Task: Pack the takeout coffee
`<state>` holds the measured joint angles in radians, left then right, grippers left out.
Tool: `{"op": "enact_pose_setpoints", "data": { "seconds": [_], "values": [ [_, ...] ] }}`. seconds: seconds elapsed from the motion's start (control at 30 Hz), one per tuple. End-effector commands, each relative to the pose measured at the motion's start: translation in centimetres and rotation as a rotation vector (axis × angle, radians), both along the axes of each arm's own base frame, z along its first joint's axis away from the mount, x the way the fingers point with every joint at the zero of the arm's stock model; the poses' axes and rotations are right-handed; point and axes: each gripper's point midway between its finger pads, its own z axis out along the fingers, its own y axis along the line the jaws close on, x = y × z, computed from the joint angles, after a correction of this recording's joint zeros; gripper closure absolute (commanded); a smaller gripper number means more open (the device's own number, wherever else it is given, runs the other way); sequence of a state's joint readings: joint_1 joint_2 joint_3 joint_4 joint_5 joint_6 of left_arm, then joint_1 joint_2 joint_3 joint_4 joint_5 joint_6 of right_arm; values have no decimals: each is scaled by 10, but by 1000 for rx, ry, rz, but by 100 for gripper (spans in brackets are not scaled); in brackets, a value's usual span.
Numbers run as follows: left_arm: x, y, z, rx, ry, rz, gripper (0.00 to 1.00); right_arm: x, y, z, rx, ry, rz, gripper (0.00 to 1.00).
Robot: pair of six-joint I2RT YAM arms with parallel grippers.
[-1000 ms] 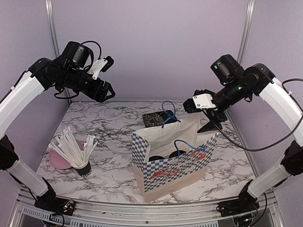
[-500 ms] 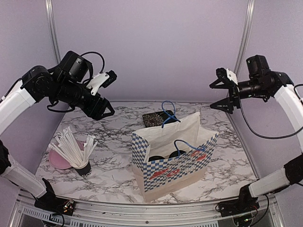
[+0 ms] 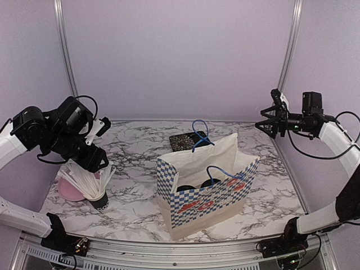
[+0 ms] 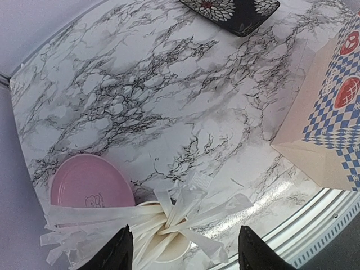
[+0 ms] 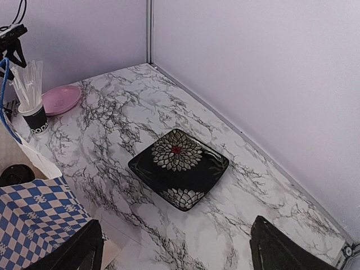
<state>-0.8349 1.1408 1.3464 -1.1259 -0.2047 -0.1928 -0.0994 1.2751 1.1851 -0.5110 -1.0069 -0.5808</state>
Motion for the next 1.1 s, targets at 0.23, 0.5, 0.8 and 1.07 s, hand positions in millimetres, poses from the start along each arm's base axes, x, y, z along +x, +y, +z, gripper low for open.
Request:
{"op": "enact_pose_setpoints", "data": {
  "seconds": [0.23,0.5,0.8,1.07],
  "values": [
    [-10,3,-31,11,69,12,40,-6,4,0,37,-56,28,13],
    [-12,0,-30,-6,78,3,51,-8,5,-6,43,-51,34,13],
    [-15,-3,-29,-21,89,-12,72,-9,5,-8,42,-54,35,13],
    [-18,2,-15,-43,81,7,92,-8,5,-10,43,-52,35,13]
  ]
}}
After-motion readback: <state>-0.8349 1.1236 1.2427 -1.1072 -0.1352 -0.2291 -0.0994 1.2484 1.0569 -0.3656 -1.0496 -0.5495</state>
